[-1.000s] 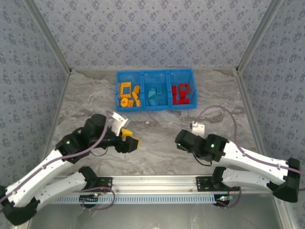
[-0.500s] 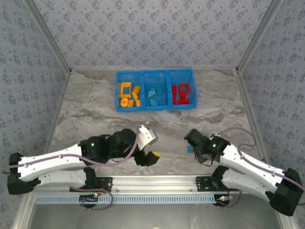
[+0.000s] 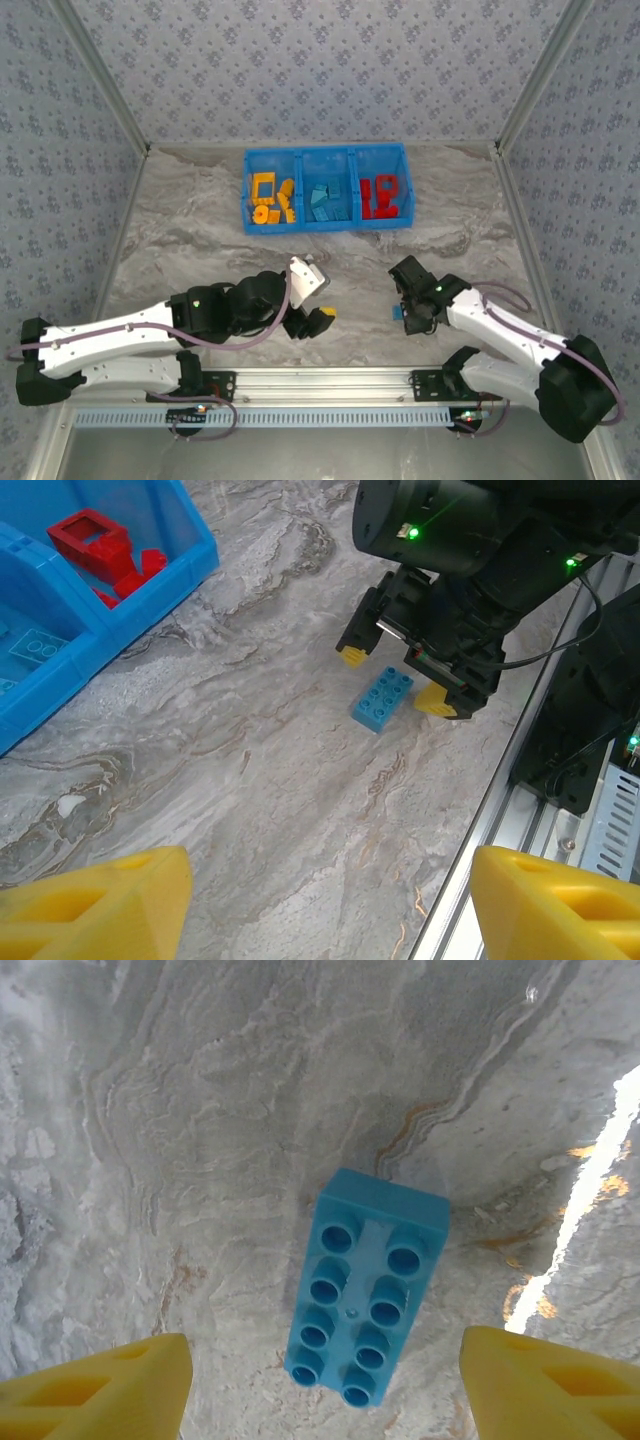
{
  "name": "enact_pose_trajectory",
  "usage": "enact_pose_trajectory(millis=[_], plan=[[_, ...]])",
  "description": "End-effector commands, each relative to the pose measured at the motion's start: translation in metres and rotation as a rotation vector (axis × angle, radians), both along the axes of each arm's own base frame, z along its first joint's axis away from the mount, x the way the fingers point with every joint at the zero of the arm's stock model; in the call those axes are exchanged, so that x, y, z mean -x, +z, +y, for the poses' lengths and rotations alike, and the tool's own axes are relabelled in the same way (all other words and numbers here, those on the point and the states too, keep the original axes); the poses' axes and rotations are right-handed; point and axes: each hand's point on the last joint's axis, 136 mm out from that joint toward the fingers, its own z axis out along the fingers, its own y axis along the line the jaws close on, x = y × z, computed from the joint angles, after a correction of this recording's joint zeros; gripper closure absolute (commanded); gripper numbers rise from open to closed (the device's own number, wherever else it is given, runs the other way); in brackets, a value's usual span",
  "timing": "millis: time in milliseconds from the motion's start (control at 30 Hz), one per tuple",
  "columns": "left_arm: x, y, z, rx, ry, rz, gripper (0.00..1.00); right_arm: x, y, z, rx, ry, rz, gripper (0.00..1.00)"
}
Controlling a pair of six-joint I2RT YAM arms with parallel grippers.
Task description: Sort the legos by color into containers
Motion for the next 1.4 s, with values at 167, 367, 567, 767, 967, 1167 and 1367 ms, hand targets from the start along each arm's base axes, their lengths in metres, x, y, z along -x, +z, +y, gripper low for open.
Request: enact_pose_trajectory(millis=[167,367,567,767,967,1167,1367], plan=[[-0.003,0.028,0.003,0.065,0.021,-0.043,0.26,0.000,-0.021,0.001,-0.027,-0.062,0.118,0.38],[-0.003,0.026,0.003,0.063,0.023,-0.039,0.26,-0.008,-0.027,0.001,-0.027,-0.070,0.132,0.41],[-0.009,0.030,0.008,0.059,0.057,-0.057,0.26,-0.006,-0.035,0.003,-0.009,-0.057,0.184,0.55],[-0.021,0.041,0.025,0.068,0.138,-0.111,0.26,-0.009,-0.036,0.001,0.022,-0.039,0.187,0.74],[-0.038,0.047,0.044,0.027,0.262,-0.151,0.26,-0.056,0.032,-0.002,0.210,0.187,-0.081,0.86],[-0.081,0.057,0.082,0.057,0.507,-0.032,0.25,-0.112,0.142,0.069,0.490,0.670,-0.417,0.86],[-0.113,0.082,0.107,0.155,0.611,0.050,0.26,-0.168,0.166,0.154,0.560,1.037,-0.467,0.86]])
